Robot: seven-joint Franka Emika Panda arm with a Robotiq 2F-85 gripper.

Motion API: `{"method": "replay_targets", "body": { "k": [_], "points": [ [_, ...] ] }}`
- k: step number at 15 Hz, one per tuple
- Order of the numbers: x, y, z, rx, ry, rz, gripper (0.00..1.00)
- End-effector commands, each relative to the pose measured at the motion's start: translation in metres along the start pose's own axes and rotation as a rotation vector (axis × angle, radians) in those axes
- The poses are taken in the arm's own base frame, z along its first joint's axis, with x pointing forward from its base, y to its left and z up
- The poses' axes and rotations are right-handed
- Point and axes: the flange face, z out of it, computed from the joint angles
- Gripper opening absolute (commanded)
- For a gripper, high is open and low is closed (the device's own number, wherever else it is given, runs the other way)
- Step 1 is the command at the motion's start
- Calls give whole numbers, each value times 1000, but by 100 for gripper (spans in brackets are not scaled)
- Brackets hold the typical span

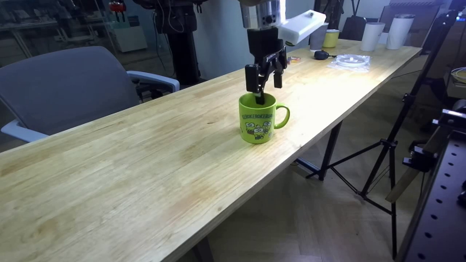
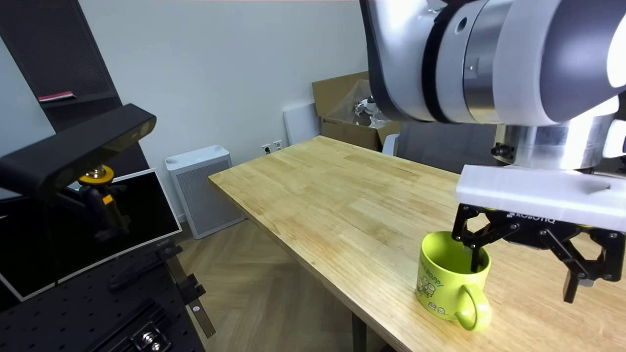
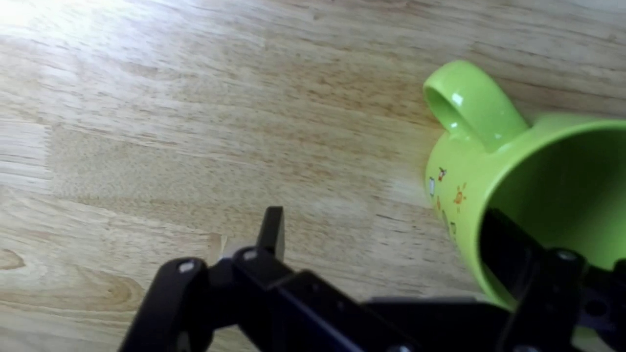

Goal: Move the mug cup to the right

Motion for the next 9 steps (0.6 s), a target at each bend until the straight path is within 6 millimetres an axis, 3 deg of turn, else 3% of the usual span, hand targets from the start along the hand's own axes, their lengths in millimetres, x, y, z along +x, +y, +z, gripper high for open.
{"method": "replay_targets", "body": {
  "k": [1, 9],
  "points": [
    [-4, 9, -32, -8, 20, 31, 100],
    [-20, 43, -90, -14, 34, 93, 100]
  ]
}}
